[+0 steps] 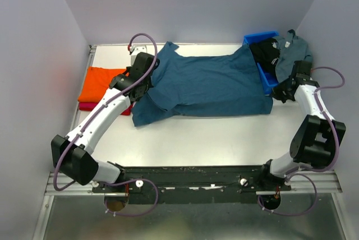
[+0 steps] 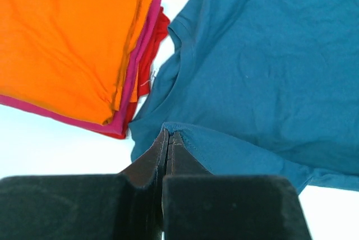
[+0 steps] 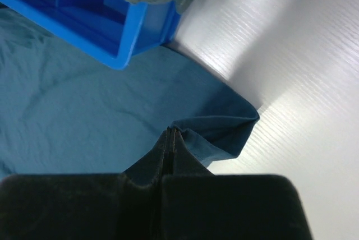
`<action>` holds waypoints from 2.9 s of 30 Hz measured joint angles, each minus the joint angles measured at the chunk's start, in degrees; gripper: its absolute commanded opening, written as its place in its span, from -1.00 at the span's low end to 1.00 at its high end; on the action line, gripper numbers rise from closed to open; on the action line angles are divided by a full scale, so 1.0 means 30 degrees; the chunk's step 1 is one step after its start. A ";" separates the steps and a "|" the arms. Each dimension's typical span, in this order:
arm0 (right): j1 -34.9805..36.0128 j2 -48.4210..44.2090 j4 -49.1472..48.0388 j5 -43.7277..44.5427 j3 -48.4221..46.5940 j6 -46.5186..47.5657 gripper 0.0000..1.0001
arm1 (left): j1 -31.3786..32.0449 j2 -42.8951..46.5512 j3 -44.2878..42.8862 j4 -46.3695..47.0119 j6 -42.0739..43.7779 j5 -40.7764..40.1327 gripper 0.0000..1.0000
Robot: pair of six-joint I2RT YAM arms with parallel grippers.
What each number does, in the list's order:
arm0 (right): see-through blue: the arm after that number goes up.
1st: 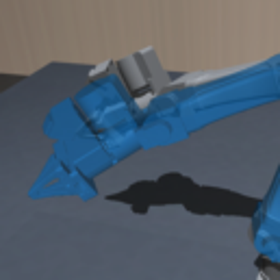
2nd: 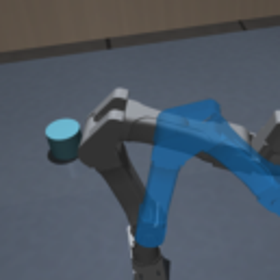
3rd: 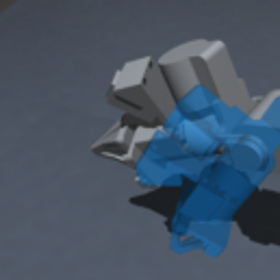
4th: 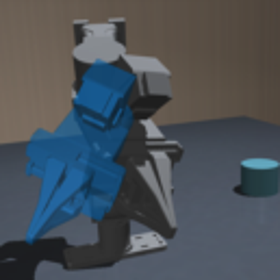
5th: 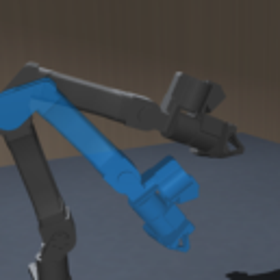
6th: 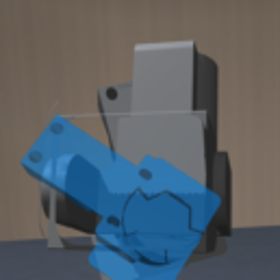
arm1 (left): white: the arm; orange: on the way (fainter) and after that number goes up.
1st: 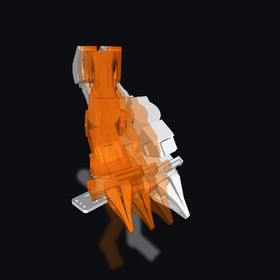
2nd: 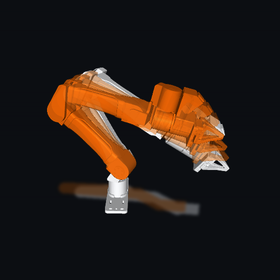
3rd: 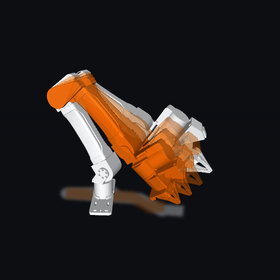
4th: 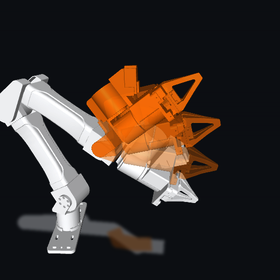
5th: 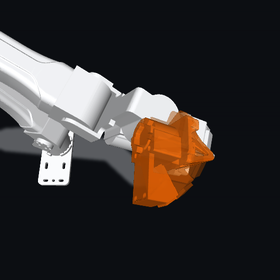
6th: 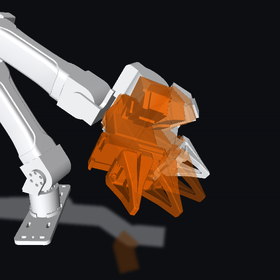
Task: Fold and stack the t-shirts
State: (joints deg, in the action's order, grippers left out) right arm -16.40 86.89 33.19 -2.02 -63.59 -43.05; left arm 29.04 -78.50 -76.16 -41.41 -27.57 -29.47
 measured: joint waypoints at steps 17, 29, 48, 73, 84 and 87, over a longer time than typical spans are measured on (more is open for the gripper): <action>0.0991 0.3133 -0.0160 -0.0051 -0.3126 -0.0197 -0.99 | -0.1071 -0.3308 -0.2419 -0.0554 0.1129 0.0721 -1.00; 0.1843 0.4459 -0.0080 0.0102 -0.4765 -0.0124 -0.99 | -0.2076 -0.4058 -0.3956 -0.1100 0.1566 0.1100 -1.00; 0.2200 0.6382 0.0743 0.1217 -0.7184 -0.0058 -0.99 | -0.2696 -0.9260 -0.9194 -0.2645 0.2222 0.2397 -1.00; 0.2200 0.4736 -0.0444 0.1049 -0.5333 0.0729 0.06 | -0.3738 -1.3027 -1.4746 -0.4481 0.2157 0.3752 0.96; 0.2200 -0.2047 -0.3271 0.1151 0.3504 0.0270 -0.22 | -0.3162 0.1137 0.1690 0.1814 -0.2331 0.5967 0.52; 0.2200 -0.2579 -0.3570 0.1399 0.5559 -0.0175 -0.26 | -0.2601 0.4583 0.6739 0.4007 -0.4306 0.6397 0.47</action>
State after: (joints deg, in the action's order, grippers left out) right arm -9.80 79.15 22.48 2.17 -46.92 -43.57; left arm 21.23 -64.75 -55.94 -29.39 -40.49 -10.28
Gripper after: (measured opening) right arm 0.389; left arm 0.763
